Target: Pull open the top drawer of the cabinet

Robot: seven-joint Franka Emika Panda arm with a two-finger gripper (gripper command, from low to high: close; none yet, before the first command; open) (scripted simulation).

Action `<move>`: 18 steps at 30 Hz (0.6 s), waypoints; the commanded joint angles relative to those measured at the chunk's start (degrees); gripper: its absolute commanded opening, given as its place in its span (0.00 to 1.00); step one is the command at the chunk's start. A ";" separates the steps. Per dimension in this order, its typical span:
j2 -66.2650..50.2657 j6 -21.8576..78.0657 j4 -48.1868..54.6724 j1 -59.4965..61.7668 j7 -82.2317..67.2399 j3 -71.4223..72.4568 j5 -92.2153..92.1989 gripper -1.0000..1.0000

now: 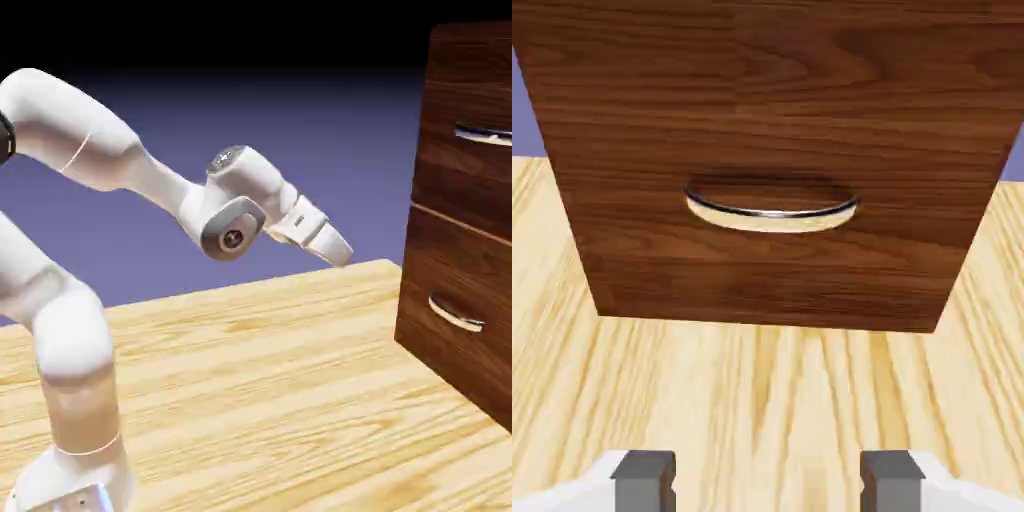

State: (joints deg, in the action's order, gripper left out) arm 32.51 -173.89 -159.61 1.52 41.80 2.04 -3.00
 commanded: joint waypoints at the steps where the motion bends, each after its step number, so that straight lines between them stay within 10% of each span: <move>1: -0.12 0.10 1.15 1.84 -0.54 1.70 -2.50 0.50; 18: -2.25 1.75 20.70 33.00 -9.76 30.48 -44.86 0.50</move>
State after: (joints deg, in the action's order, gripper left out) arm 30.26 -172.14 -138.91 34.52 32.05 32.52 -47.86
